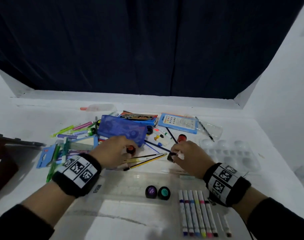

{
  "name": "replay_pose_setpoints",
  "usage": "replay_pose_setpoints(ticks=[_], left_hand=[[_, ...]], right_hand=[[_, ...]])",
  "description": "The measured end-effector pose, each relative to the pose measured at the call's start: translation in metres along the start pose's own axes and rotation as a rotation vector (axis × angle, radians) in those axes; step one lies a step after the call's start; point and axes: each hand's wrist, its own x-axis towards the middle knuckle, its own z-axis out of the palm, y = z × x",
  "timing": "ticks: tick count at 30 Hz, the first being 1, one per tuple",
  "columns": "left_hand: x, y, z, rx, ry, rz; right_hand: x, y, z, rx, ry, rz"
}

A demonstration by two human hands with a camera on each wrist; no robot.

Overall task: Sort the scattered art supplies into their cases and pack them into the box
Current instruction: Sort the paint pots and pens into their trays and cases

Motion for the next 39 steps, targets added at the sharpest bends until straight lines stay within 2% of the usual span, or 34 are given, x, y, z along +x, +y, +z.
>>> replay_pose_setpoints(ticks=[4, 7, 12, 15, 17, 20, 22, 25, 29, 32, 36, 39], left_hand=[[0.035, -0.013, 0.002, 0.177, -0.241, -0.007], [0.055, -0.023, 0.012, 0.312, -0.262, 0.019], [0.073, -0.034, 0.019, 0.298, -0.291, 0.01], [0.07, -0.029, 0.011, 0.256, -0.328, -0.026], [0.063, -0.021, -0.004, 0.203, -0.302, -0.035], [0.043, -0.005, -0.028, 0.098, -0.117, 0.0], [0.024, 0.012, -0.037, -0.024, -0.01, 0.005], [-0.006, 0.037, -0.035, -0.16, 0.043, 0.05], [-0.026, 0.048, -0.005, -0.121, 0.048, 0.072], [-0.03, 0.053, 0.021, -0.106, -0.007, 0.072], [-0.027, 0.058, 0.041, -0.122, -0.021, 0.049], [-0.024, 0.061, 0.045, -0.136, -0.042, 0.036]], right_hand=[[0.018, 0.008, 0.008, -0.129, -0.172, 0.066], [0.027, 0.011, 0.013, -0.218, -0.232, 0.069], [0.031, 0.018, 0.017, -0.232, -0.216, 0.091], [0.026, 0.018, 0.011, -0.064, -0.108, 0.115], [0.021, 0.018, 0.005, 0.082, -0.011, 0.104], [0.01, 0.01, -0.006, 0.312, 0.114, 0.064], [-0.002, 0.0, -0.014, 0.432, 0.126, 0.039], [-0.02, -0.013, -0.018, 0.536, 0.056, -0.017], [-0.038, -0.023, -0.007, 0.554, 0.02, -0.044], [-0.045, -0.03, 0.006, 0.518, -0.021, -0.033], [-0.045, -0.03, 0.023, 0.411, -0.069, -0.06], [-0.043, -0.028, 0.026, 0.272, -0.055, -0.148]])
